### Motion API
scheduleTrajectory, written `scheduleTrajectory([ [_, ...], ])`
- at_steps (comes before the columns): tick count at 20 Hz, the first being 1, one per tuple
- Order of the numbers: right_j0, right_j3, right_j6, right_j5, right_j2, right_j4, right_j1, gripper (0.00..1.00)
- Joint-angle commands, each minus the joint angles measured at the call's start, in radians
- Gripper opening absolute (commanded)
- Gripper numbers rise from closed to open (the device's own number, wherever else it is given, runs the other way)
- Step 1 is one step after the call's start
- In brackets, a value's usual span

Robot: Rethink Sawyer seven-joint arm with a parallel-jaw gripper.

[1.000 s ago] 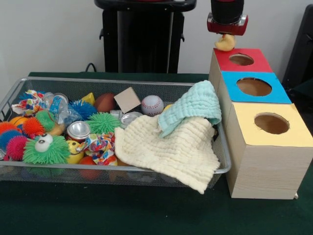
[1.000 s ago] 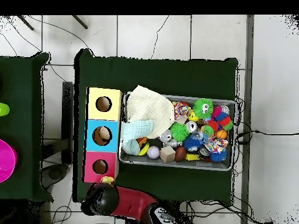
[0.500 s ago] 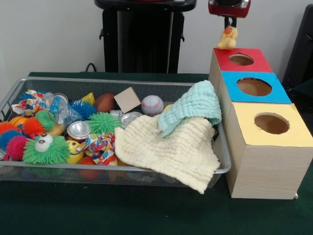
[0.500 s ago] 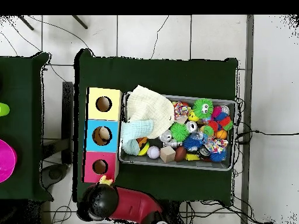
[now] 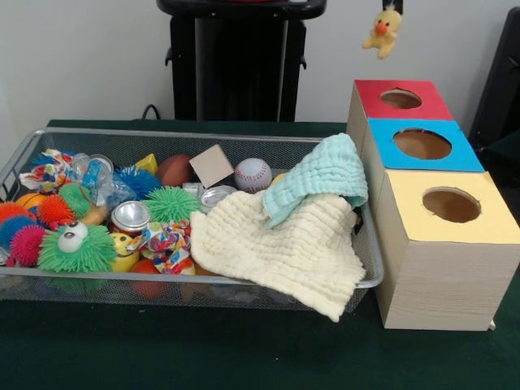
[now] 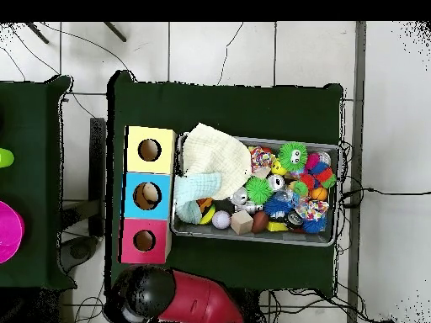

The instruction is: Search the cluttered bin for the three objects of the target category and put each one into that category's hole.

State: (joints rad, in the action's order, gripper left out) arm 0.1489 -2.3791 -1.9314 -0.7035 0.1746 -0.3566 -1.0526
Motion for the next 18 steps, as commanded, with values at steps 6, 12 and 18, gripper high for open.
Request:
scheduleTrajectory([
  [6,0.046,0.126,-0.126,0.131,0.040,-0.184,0.008,0.00],
  [12,0.073,0.148,-0.084,0.253,0.081,-0.203,0.095,0.00],
  [18,0.107,0.121,-0.081,0.400,0.138,-0.173,0.157,0.00],
])
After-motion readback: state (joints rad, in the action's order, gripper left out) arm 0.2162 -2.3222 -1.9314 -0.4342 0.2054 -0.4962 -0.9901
